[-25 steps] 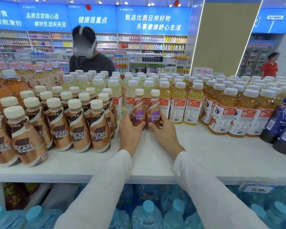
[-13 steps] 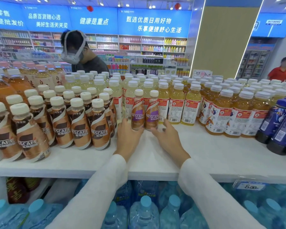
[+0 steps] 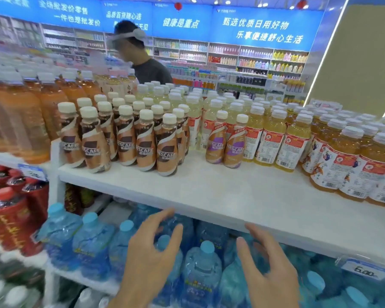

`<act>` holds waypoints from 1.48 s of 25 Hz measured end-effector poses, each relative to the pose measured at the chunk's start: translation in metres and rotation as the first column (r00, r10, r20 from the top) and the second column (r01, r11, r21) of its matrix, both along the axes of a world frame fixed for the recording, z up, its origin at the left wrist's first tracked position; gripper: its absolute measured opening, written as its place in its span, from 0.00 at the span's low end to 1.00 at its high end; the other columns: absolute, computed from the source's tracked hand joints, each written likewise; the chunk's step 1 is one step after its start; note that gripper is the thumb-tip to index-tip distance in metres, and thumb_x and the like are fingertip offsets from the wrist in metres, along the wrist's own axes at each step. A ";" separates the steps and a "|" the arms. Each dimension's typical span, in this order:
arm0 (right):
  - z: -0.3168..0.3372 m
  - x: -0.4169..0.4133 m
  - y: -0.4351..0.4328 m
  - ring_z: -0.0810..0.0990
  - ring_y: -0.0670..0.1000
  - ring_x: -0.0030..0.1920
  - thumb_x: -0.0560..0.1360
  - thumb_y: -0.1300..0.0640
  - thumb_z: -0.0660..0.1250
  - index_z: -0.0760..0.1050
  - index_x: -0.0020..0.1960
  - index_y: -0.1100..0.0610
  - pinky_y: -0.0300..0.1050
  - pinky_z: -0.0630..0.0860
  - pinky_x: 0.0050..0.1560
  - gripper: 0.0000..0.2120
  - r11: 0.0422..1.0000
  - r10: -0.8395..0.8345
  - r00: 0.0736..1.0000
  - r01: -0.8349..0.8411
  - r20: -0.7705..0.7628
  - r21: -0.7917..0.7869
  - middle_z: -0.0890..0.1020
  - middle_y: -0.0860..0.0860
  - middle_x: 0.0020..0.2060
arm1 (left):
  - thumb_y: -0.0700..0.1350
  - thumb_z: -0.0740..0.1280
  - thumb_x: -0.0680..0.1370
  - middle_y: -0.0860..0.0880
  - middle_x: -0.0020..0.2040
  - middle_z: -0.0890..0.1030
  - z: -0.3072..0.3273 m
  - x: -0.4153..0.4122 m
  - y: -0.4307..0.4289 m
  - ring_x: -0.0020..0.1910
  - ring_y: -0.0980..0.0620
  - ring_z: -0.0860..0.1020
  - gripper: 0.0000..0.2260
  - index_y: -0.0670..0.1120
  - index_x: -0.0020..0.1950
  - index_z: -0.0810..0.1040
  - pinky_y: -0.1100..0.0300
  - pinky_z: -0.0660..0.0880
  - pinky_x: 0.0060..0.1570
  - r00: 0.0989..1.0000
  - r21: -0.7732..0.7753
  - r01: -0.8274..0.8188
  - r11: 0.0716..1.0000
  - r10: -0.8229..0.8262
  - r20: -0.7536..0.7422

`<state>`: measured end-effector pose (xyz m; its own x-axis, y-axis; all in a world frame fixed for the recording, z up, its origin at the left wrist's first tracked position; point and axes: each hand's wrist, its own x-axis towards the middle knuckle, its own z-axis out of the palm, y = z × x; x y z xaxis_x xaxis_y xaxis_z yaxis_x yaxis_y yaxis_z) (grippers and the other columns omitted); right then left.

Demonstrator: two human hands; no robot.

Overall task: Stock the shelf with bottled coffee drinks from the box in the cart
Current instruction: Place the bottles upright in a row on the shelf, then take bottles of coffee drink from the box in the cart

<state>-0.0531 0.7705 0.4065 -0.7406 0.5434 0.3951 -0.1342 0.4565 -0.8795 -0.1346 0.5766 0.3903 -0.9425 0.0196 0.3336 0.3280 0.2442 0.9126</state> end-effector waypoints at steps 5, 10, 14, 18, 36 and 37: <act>-0.047 0.021 -0.058 0.84 0.45 0.48 0.71 0.59 0.74 0.83 0.56 0.53 0.37 0.77 0.54 0.13 0.980 0.188 0.982 -0.190 0.036 0.065 0.85 0.47 0.52 | 0.52 0.71 0.76 0.68 0.57 0.81 -0.057 0.062 -0.061 0.57 0.64 0.80 0.12 0.59 0.60 0.81 0.72 0.75 0.53 0.965 0.058 -0.230 0.972 0.220 0.142; -0.109 0.020 -0.128 0.82 0.39 0.46 0.69 0.72 0.75 0.82 0.53 0.56 0.37 0.77 0.53 0.17 0.894 0.442 0.856 -0.445 0.269 -0.055 0.85 0.57 0.49 | 0.48 0.72 0.78 0.71 0.55 0.80 -0.111 0.121 -0.143 0.53 0.66 0.81 0.12 0.61 0.59 0.80 0.73 0.75 0.48 0.816 -0.041 -0.495 0.868 0.480 0.321; -0.162 0.020 -0.193 0.83 0.54 0.49 0.71 0.69 0.76 0.80 0.52 0.50 0.57 0.77 0.58 0.17 0.805 0.572 0.695 -0.579 0.437 -0.132 0.86 0.55 0.50 | 0.49 0.72 0.79 0.68 0.54 0.82 -0.152 0.171 -0.208 0.55 0.66 0.80 0.10 0.59 0.60 0.81 0.65 0.79 0.52 0.654 -0.103 -0.665 0.740 0.643 0.398; -0.193 0.020 -0.263 0.80 0.34 0.44 0.69 0.69 0.77 0.82 0.50 0.49 0.32 0.75 0.50 0.17 0.729 0.642 0.562 -0.658 0.522 -0.189 0.86 0.40 0.43 | 0.46 0.73 0.78 0.61 0.53 0.85 -0.193 0.206 -0.266 0.54 0.62 0.82 0.10 0.57 0.58 0.82 0.57 0.79 0.56 0.484 -0.124 -0.798 0.590 0.749 0.453; -0.254 -0.012 -0.500 0.79 0.46 0.61 0.79 0.53 0.70 0.78 0.60 0.47 0.53 0.74 0.68 0.10 0.500 0.543 0.006 -0.806 0.840 -0.318 0.82 0.44 0.58 | 0.50 0.68 0.79 0.41 0.54 0.81 -0.408 0.181 -0.491 0.58 0.40 0.79 0.16 0.38 0.58 0.77 0.51 0.75 0.57 -0.085 -0.302 -0.778 0.551 0.384 0.919; -0.257 -0.016 -0.504 0.79 0.44 0.61 0.79 0.51 0.69 0.78 0.60 0.46 0.52 0.74 0.68 0.10 0.488 0.527 -0.014 -0.814 0.850 -0.316 0.82 0.41 0.58 | 0.50 0.67 0.80 0.39 0.56 0.81 -0.422 0.174 -0.493 0.60 0.39 0.79 0.17 0.38 0.62 0.76 0.51 0.74 0.59 -0.119 -0.295 -0.778 0.554 0.332 0.936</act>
